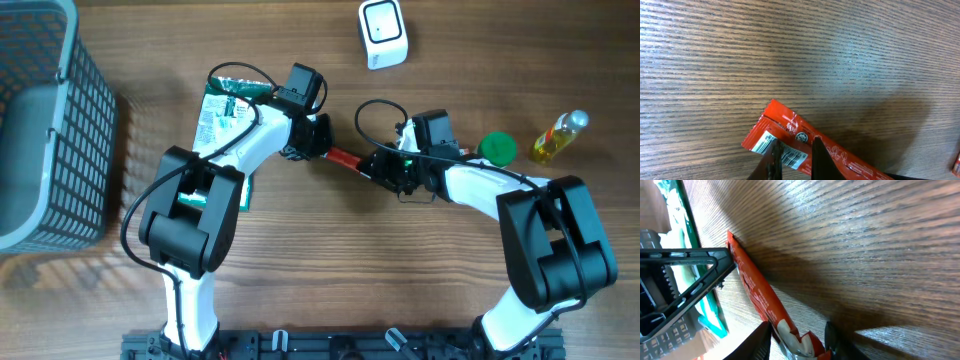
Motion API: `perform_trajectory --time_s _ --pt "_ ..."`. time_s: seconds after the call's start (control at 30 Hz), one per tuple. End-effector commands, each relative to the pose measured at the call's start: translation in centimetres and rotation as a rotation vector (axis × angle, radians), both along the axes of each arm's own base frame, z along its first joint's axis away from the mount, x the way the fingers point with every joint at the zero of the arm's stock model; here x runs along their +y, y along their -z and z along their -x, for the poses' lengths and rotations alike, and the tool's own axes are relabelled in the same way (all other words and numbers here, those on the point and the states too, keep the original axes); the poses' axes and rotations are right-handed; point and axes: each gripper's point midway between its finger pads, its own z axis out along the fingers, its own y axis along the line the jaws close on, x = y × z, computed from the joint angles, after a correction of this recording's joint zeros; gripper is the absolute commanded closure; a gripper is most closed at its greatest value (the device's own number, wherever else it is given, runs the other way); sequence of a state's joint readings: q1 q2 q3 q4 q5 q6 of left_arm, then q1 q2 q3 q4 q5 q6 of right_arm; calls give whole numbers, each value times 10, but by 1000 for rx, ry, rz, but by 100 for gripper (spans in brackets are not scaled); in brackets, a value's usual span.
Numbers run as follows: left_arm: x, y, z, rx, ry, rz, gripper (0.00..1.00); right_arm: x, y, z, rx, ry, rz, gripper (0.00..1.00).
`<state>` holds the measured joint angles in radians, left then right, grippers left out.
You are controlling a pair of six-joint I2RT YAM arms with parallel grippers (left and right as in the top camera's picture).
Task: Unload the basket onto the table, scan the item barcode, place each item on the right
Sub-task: 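Hold the red tube with the right gripper and withdraw the left gripper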
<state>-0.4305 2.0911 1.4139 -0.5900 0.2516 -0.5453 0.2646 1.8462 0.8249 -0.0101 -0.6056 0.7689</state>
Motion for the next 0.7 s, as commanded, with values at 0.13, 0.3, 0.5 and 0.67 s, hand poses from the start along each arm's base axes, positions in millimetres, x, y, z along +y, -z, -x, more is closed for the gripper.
perform_trajectory --time_s 0.13,0.3,0.5,0.67 --pt "16 38 16 78 -21 -100 90 -8 19 6 17 -6 48 96" --pt "17 38 17 82 -21 -102 91 -7 18 3 -2 -7 44 96" --pt "40 -12 -16 -26 -53 -67 91 -7 18 3 -12 -20 48 96" --pt "115 -93 -46 -235 -129 -143 89 -7 18 3 -16 -23 50 96"
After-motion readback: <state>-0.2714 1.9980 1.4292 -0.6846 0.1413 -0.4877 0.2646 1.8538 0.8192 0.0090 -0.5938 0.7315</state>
